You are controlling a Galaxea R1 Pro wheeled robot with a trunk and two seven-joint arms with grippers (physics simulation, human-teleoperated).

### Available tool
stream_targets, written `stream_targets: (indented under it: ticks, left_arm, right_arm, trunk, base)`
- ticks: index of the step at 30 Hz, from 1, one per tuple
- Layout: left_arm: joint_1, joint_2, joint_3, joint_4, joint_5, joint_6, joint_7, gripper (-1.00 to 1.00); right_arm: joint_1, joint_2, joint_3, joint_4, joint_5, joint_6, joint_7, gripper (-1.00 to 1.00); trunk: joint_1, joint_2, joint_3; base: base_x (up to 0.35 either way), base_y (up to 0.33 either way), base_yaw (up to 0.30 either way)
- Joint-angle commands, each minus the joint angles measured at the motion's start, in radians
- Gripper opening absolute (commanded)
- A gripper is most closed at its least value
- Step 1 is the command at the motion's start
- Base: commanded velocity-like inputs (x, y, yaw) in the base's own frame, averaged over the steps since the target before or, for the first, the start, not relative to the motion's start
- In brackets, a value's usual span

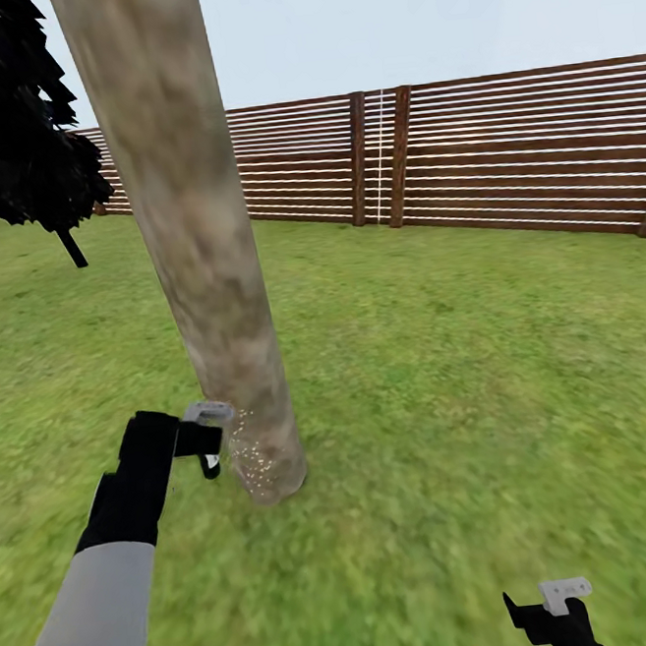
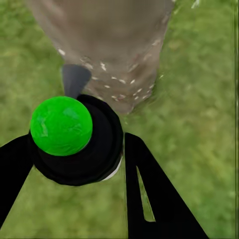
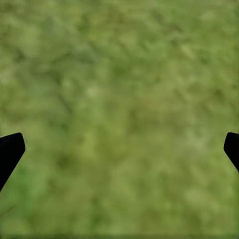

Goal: In the garden, pick up the pesticide atomizer on the floor and spray pesticide onto both trees until each tree trunk is fully covered.

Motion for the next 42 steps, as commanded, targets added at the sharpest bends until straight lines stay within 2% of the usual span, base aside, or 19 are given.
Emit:
stream_targets:
  ticks: [1, 2, 4, 6, 8, 9, 11, 13, 22, 23, 25, 30, 34, 39, 42]
  left_arm:
    - [0.000, -0.006, -0.001, -0.009, -0.002, 0.000, 0.000, -1.00]
    - [0.000, -0.013, -0.004, -0.026, -0.001, 0.001, 0.000, -1.00]
    - [0.000, -0.059, -0.009, -0.056, 0.000, 0.002, 0.000, -1.00]
    - [0.000, -0.074, -0.010, -0.060, 0.000, 0.002, 0.000, -1.00]
    - [0.001, -0.067, -0.004, -0.060, -0.001, 0.002, 0.000, -1.00]
    - [0.000, -0.056, -0.002, -0.060, -0.002, 0.002, 0.000, -1.00]
    - [-0.001, -0.013, 0.001, -0.058, -0.003, 0.002, 0.000, -1.00]
    - [0.000, 0.011, 0.001, -0.052, -0.003, 0.002, 0.000, -1.00]
    - [0.047, 0.016, 0.000, -0.033, -0.003, -0.009, 0.002, -1.00]
    - [0.049, 0.016, 0.009, -0.030, -0.004, -0.010, 0.002, -1.00]
    - [0.048, 0.016, 0.050, -0.032, -0.007, -0.007, 0.003, -1.00]
    - [0.047, 0.021, 0.051, -0.043, -0.008, -0.004, 0.003, -1.00]
    - [0.031, 0.019, 0.050, -0.058, -0.006, -0.001, 0.002, -1.00]
    - [-0.057, 0.010, 0.047, -0.066, -0.005, 0.002, 0.001, -1.00]
    - [-0.059, 0.007, 0.048, -0.067, -0.004, 0.002, 0.001, -1.00]
  right_arm:
    - [0.000, 0.000, 0.000, 0.000, 0.000, 0.000, 0.000, 1.00]
    - [0.000, 0.000, 0.000, 0.000, 0.000, 0.000, 0.000, 1.00]
    - [0.000, 0.000, 0.000, 0.000, 0.000, 0.000, 0.000, 1.00]
    - [0.000, 0.001, 0.000, 0.000, 0.000, 0.000, 0.000, 1.00]
    - [0.000, 0.001, 0.000, 0.000, 0.000, 0.000, 0.000, 1.00]
    - [0.000, 0.001, 0.000, 0.000, 0.000, 0.000, 0.000, 1.00]
    - [0.000, 0.001, 0.000, 0.000, 0.000, 0.000, 0.000, 1.00]
    - [0.000, 0.001, 0.000, 0.000, 0.000, 0.000, 0.000, 1.00]
    - [0.000, 0.000, 0.000, 0.000, 0.000, 0.000, 0.000, 1.00]
    - [0.000, 0.000, 0.000, 0.000, 0.000, 0.000, 0.000, 1.00]
    - [0.000, 0.000, 0.000, 0.000, 0.000, 0.000, 0.001, 1.00]
    - [0.000, 0.000, 0.000, 0.000, 0.000, 0.000, 0.001, 1.00]
    - [0.000, 0.000, 0.000, 0.000, 0.000, 0.000, 0.000, 1.00]
    - [0.000, 0.001, 0.000, 0.000, 0.000, 0.000, 0.000, 1.00]
    - [0.000, 0.000, 0.000, 0.000, 0.000, 0.000, 0.001, 1.00]
  trunk:
    - [0.000, 0.000, 0.000]
    - [0.000, 0.000, 0.000]
    - [0.000, 0.000, 0.000]
    - [0.000, 0.000, 0.000]
    - [0.000, 0.000, 0.000]
    - [0.000, 0.000, 0.000]
    - [0.000, 0.000, 0.000]
    - [0.000, 0.000, 0.000]
    - [0.000, 0.000, 0.000]
    - [0.000, 0.000, 0.000]
    - [0.000, 0.000, 0.000]
    - [0.000, 0.000, 0.000]
    - [0.000, 0.000, 0.000]
    - [0.000, 0.000, 0.000]
    - [0.000, 0.000, 0.000]
  base:
    - [0.000, 0.000, 0.000]
    - [0.000, 0.000, 0.000]
    - [0.000, 0.000, 0.000]
    - [0.000, 0.000, 0.000]
    - [0.000, 0.000, 0.000]
    - [0.000, 0.000, 0.000]
    - [0.000, 0.000, 0.000]
    - [0.000, 0.000, 0.000]
    - [0.000, 0.000, 0.000]
    - [0.095, 0.118, 0.000]
    - [0.161, 0.241, 0.000]
    - [0.069, 0.167, 0.000]
    - [0.001, 0.003, 0.000]
    - [0.000, 0.000, 0.000]
    - [0.000, 0.000, 0.000]
